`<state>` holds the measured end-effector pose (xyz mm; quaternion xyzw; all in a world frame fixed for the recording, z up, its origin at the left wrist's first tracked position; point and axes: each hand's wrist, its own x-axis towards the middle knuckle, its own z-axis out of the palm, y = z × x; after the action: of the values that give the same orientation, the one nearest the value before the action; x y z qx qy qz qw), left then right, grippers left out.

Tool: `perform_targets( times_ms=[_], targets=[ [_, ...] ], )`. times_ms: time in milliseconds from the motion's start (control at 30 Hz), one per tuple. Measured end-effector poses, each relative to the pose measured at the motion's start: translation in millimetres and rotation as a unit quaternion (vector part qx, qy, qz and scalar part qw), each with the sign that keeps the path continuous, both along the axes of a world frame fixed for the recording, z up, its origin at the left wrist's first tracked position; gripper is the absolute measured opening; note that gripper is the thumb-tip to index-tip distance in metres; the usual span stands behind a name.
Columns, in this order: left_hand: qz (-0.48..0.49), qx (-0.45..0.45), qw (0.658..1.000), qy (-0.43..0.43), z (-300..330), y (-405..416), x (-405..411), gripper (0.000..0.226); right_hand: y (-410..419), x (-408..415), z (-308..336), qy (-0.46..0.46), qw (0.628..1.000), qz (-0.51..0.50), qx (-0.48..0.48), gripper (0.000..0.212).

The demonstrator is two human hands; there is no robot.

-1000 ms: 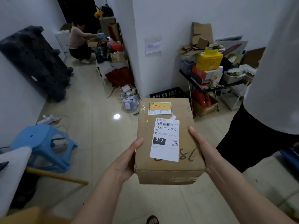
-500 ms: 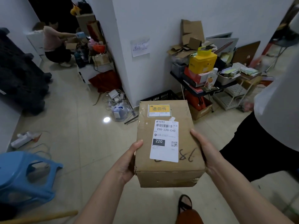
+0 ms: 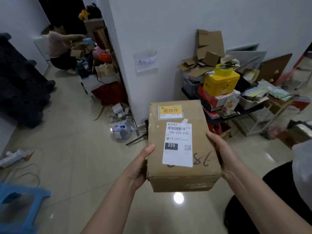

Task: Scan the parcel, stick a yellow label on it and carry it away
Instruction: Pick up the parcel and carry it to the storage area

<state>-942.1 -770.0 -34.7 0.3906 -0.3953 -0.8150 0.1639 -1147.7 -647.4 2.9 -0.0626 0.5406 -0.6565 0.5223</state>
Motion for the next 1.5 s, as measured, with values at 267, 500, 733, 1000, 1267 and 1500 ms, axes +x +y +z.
perform_targets(
  times_ms=[267, 500, 733, 1000, 1267, 1500],
  targets=[
    [0.029, 0.002, 0.998, 0.049, -20.0, -91.3, -76.7, 0.085, -98.3, -79.9, -9.4, -0.015, 1.0, -0.002, 0.007, 0.036],
    [0.05, 0.02, 0.998, 0.013, -41.0, -209.2, -144.8, 0.081, -210.6, -157.8, -23.9, -0.007, 0.999, -0.019, 0.037, 0.028],
    [0.031, 0.045, 0.997, -0.06, -51.7, -315.1, -215.2, 0.077, -308.8, -221.7, -46.1, -0.003, 0.995, -0.015, 0.097, 0.025],
    [0.024, 0.033, 0.999, -0.013, -81.9, -384.2, -290.2, 0.078, -388.1, -295.5, -86.8, -0.012, 0.993, -0.001, 0.113, 0.026],
    [0.049, 0.075, 0.994, -0.068, -139.9, -440.9, -374.7, 0.047, -481.0, -388.2, -160.3, 0.007, 0.985, 0.079, 0.156, 0.039],
    [0.071, 0.064, 0.983, -0.157, -219.9, -493.0, -423.8, 0.052, -539.9, -432.5, -255.2, 0.007, 0.965, 0.132, 0.225, 0.033]
  ],
)
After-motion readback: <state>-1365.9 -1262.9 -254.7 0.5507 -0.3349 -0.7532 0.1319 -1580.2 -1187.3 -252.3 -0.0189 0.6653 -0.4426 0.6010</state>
